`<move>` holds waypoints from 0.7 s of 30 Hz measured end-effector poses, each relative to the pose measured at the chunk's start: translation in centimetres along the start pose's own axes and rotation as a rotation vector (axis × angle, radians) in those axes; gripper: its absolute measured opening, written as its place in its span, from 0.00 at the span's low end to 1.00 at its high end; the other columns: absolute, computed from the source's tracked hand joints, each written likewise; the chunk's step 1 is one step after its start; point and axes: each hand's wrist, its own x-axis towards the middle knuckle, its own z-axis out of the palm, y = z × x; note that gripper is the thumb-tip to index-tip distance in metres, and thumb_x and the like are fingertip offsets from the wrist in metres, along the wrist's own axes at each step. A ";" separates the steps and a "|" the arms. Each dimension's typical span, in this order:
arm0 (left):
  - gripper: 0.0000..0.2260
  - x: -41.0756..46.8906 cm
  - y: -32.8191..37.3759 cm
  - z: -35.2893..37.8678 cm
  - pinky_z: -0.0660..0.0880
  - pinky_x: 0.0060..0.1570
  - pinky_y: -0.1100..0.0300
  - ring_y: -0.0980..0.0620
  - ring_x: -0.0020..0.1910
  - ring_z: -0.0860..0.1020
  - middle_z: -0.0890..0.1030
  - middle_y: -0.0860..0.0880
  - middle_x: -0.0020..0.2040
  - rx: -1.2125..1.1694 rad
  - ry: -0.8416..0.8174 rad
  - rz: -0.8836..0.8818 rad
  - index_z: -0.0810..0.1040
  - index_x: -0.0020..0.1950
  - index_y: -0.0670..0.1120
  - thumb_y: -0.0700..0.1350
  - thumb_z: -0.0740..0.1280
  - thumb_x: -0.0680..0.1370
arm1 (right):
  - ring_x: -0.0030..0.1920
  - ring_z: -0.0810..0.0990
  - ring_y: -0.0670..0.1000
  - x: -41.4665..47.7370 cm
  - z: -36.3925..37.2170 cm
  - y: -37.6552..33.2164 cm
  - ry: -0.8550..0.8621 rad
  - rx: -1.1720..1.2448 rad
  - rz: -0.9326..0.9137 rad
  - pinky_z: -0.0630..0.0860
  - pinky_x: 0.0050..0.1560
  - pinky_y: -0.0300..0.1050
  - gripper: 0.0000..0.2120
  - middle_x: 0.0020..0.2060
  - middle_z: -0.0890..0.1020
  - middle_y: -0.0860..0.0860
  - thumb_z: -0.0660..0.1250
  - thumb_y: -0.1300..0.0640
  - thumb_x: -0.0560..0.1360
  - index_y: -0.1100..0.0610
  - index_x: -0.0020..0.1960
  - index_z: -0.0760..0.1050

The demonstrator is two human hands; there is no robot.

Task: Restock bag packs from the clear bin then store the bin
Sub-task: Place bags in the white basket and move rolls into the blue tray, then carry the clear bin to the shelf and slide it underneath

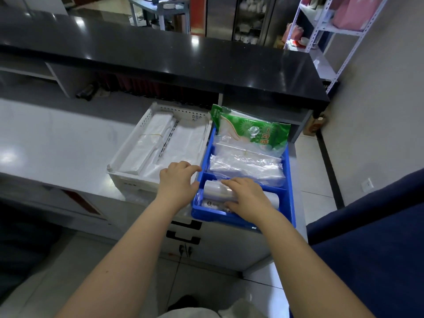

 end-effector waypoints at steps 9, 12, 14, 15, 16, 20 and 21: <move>0.17 -4.5 -3.1 -2.6 0.69 0.57 0.48 0.45 0.58 0.74 0.78 0.49 0.57 -0.048 0.165 -0.249 0.78 0.60 0.54 0.46 0.67 0.71 | 0.64 0.69 0.54 2.4 -2.1 -6.1 0.093 0.050 -0.230 0.66 0.64 0.51 0.21 0.64 0.75 0.49 0.69 0.54 0.73 0.51 0.66 0.72; 0.16 -7.2 -6.3 -4.7 0.69 0.56 0.47 0.45 0.57 0.75 0.78 0.50 0.57 -0.032 0.230 -0.394 0.78 0.59 0.56 0.49 0.67 0.71 | 0.63 0.70 0.55 3.3 -1.7 -9.6 0.073 0.045 -0.350 0.67 0.63 0.53 0.20 0.63 0.76 0.50 0.69 0.55 0.74 0.53 0.66 0.73; 0.16 -9.4 -8.8 -6.4 0.68 0.56 0.48 0.44 0.57 0.75 0.79 0.50 0.57 -0.025 0.264 -0.470 0.78 0.58 0.56 0.48 0.67 0.71 | 0.63 0.70 0.55 4.1 -1.2 -12.6 0.047 0.026 -0.421 0.67 0.63 0.52 0.21 0.63 0.76 0.50 0.68 0.55 0.74 0.52 0.66 0.73; 0.16 -10.6 -10.1 -7.4 0.68 0.56 0.48 0.44 0.56 0.75 0.79 0.50 0.57 -0.007 0.278 -0.501 0.78 0.59 0.57 0.48 0.67 0.71 | 0.63 0.70 0.55 4.5 -0.9 -14.4 0.035 0.016 -0.458 0.67 0.63 0.52 0.21 0.63 0.76 0.50 0.68 0.55 0.73 0.52 0.66 0.73; 0.16 -11.9 -11.5 -8.3 0.69 0.55 0.48 0.44 0.56 0.75 0.79 0.50 0.56 0.016 0.294 -0.527 0.78 0.59 0.57 0.49 0.67 0.71 | 0.63 0.70 0.55 4.8 -0.5 -16.4 0.027 0.008 -0.497 0.67 0.62 0.52 0.21 0.63 0.76 0.50 0.68 0.54 0.73 0.51 0.65 0.73; 0.17 -18.1 -17.6 -11.3 0.71 0.55 0.47 0.44 0.55 0.76 0.79 0.49 0.56 0.063 0.388 -0.618 0.78 0.60 0.56 0.52 0.70 0.71 | 0.62 0.71 0.56 5.8 1.7 -25.9 0.012 0.015 -0.664 0.68 0.61 0.52 0.20 0.61 0.77 0.51 0.70 0.54 0.72 0.51 0.64 0.75; 0.17 -19.8 -19.4 -12.1 0.70 0.55 0.47 0.44 0.55 0.76 0.79 0.49 0.56 0.063 0.407 -0.648 0.78 0.60 0.56 0.53 0.70 0.71 | 0.62 0.71 0.56 6.0 2.5 -28.6 0.012 0.008 -0.704 0.68 0.61 0.52 0.20 0.61 0.77 0.51 0.70 0.54 0.72 0.51 0.63 0.76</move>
